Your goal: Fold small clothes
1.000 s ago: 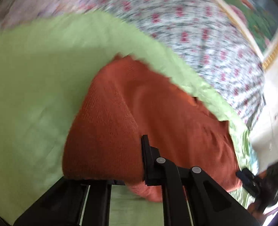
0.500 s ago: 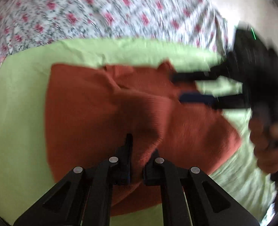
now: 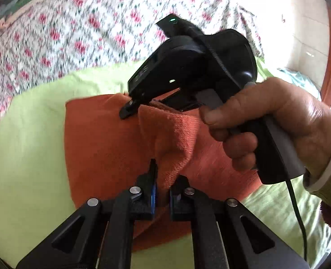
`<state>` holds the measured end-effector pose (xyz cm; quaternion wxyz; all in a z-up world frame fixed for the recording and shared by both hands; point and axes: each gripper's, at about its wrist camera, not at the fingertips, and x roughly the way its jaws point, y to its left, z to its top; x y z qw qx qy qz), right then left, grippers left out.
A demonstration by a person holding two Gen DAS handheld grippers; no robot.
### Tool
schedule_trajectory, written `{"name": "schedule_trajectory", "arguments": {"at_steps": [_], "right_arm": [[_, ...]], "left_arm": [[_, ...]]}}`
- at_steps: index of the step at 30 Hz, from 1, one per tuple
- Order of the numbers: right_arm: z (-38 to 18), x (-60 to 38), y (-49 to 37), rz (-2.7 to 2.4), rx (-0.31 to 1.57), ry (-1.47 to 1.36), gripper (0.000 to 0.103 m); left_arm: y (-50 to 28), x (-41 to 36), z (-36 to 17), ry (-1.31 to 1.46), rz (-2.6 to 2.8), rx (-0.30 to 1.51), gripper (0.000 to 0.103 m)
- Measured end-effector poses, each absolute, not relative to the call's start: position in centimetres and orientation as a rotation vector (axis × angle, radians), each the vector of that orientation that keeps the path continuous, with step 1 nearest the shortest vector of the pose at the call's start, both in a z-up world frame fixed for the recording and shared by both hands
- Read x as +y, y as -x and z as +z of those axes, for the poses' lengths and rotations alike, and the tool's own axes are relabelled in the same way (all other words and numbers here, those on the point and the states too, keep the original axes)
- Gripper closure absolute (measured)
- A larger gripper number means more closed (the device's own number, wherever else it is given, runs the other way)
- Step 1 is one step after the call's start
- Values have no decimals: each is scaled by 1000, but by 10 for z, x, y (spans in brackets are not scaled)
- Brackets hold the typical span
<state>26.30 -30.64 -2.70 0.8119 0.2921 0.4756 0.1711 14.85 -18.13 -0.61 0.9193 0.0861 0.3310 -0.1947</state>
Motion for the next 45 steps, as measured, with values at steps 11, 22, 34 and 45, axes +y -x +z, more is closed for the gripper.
{"name": "schedule_trajectory", "arguments": {"at_steps": [11,22,34,45], "right_arm": [[23,-404,-181,202,823,-580,89],[-24,-424,-171,115,872,-584,88],[-4,-427,-132,7,824,-566,40],[-37,-434,-145,80,901,-751,39]], "left_arm": [[-151,-271,-7,-170,-653,728,96],[-162,-279,-37,-158,-703,839,89],[-171,-159,-20,133,-652,899,24],[-280,-93,-82,475,-580,1131,22]]}}
